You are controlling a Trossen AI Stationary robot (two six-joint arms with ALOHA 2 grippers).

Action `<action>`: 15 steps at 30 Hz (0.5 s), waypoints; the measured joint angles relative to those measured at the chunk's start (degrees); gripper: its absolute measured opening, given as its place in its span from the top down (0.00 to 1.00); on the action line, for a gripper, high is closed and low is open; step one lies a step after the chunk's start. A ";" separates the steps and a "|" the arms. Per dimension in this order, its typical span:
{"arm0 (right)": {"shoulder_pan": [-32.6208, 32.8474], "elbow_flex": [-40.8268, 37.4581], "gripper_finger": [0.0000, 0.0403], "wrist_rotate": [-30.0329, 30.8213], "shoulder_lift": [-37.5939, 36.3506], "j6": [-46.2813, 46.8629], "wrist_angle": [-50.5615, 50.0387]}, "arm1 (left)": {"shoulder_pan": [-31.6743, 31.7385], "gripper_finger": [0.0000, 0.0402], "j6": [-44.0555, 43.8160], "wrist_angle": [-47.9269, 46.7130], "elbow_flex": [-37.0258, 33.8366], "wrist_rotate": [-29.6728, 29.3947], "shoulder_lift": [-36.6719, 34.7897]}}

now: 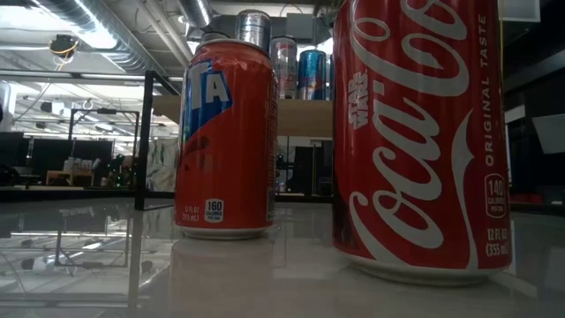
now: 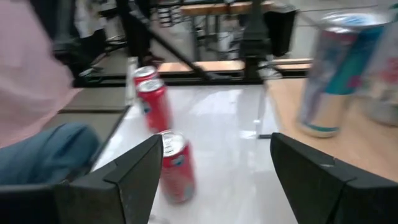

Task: Place canned beverage on shelf
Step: Put the blue soda can on the shelf

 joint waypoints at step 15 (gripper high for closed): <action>-3.21 0.17 0.29 8.33 13.04 -2.44 16.82 | -3.37 0.48 -13.55 -16.63 -0.01 -0.80 6.97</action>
